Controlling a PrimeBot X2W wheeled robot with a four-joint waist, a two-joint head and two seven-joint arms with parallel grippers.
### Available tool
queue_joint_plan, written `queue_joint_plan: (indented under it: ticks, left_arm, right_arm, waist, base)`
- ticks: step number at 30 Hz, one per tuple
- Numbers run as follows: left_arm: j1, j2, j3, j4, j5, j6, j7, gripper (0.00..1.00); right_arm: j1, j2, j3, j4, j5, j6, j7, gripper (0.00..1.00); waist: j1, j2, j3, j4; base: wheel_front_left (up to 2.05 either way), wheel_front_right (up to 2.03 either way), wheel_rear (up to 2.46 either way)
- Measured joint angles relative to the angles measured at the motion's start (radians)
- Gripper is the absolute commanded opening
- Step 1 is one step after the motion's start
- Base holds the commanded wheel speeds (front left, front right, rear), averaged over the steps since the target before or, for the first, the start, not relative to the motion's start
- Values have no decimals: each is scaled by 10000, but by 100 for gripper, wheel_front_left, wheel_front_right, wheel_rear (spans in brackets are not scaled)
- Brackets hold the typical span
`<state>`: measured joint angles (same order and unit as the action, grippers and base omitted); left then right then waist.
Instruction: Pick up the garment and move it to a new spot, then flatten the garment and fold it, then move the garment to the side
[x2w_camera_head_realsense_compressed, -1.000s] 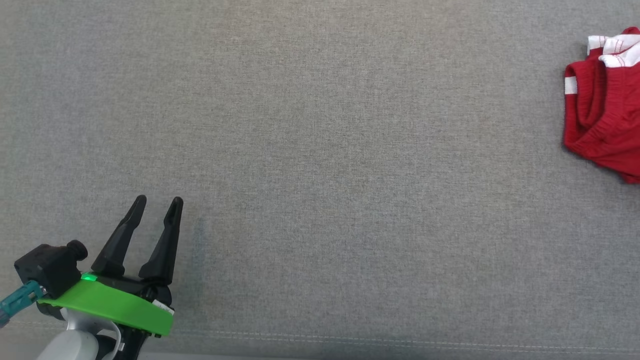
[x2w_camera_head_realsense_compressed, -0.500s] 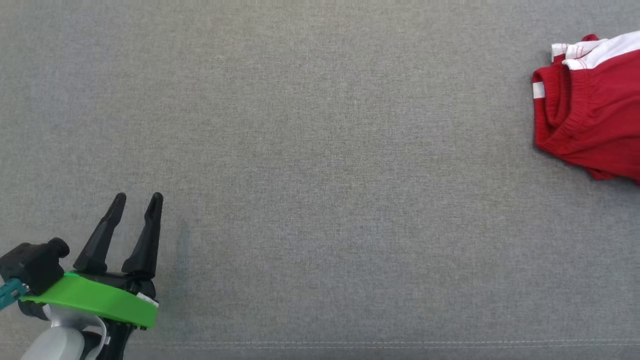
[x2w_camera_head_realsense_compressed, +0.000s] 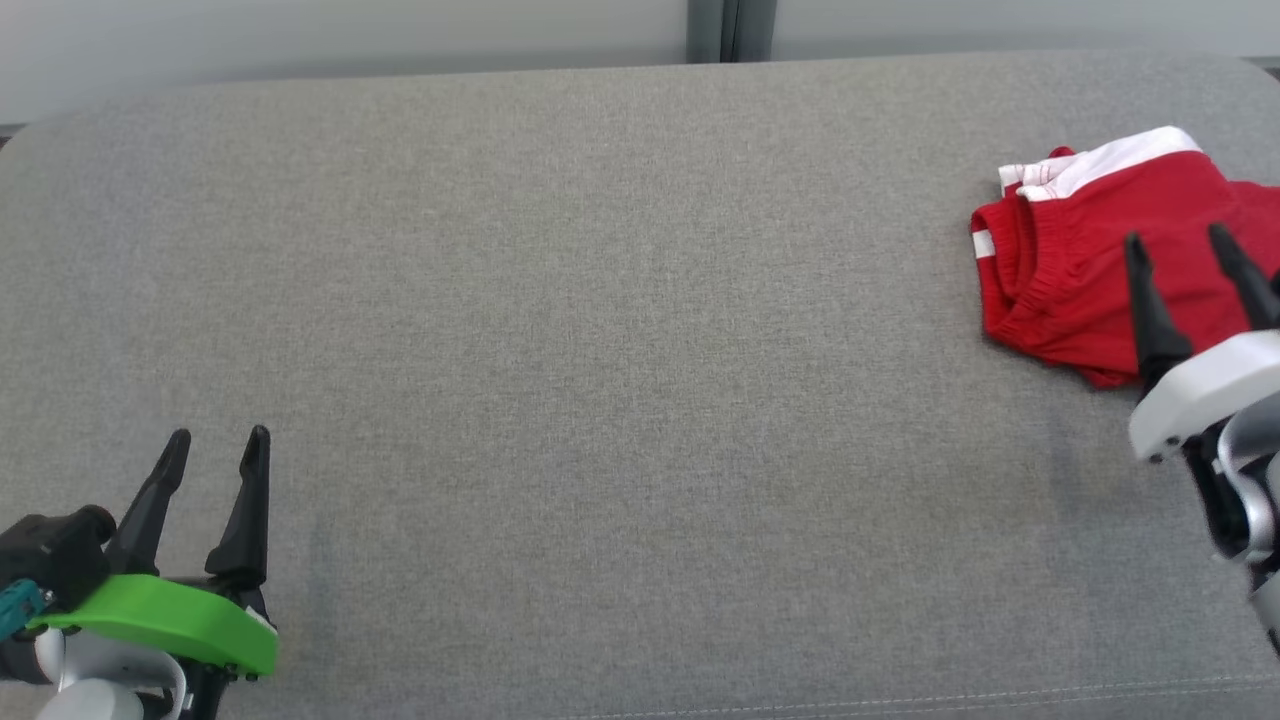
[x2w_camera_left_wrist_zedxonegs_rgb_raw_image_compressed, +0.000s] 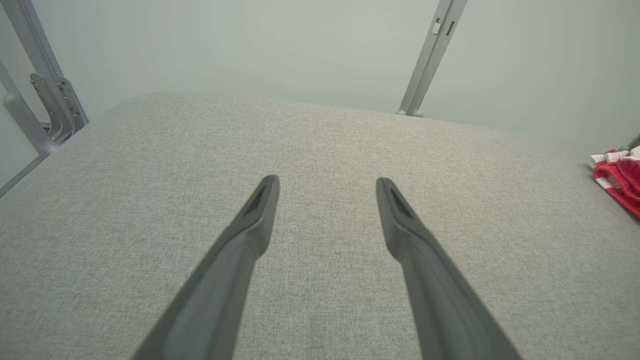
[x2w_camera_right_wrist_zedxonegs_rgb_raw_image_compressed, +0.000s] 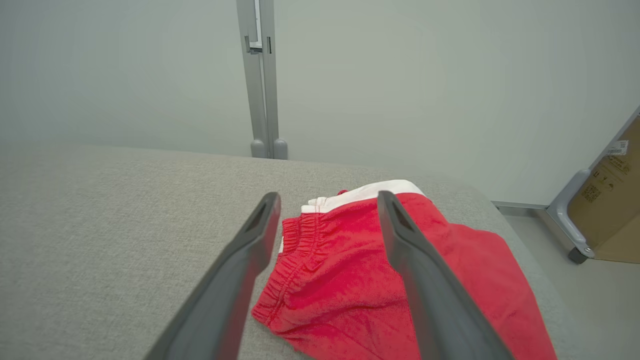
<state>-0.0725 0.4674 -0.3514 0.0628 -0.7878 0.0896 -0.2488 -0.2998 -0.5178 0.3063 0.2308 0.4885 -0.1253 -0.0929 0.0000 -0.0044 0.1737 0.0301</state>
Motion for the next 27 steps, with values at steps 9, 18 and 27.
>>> queue_joint_plan:
  ticks: [9, 18, 27]
  left_arm:
    - [1021, -127, 247, 738, 174, 123, 0, 100]
    - [1366, -376, 644, 855, 171, 173, 6, 0]
    - [1542, -1156, 326, 1296, -67, 157, 107, 0]
  right_arm:
    - [1834, 1423, 395, 372, -203, 0, -736, 100]
    - [2539, 1615, 69, 466, -961, 4, -1087, 0]
    - [3123, 2251, 190, 972, -729, 58, -999, 0]
  waist:
    - [0, 0, -1182, -86]
    - [0, 0, -1826, -255]
    - [0, 0, -1825, -257]
  base:
    - [0, 0, 0]
    - [0, 0, 0]
    - [0, 0, 0]
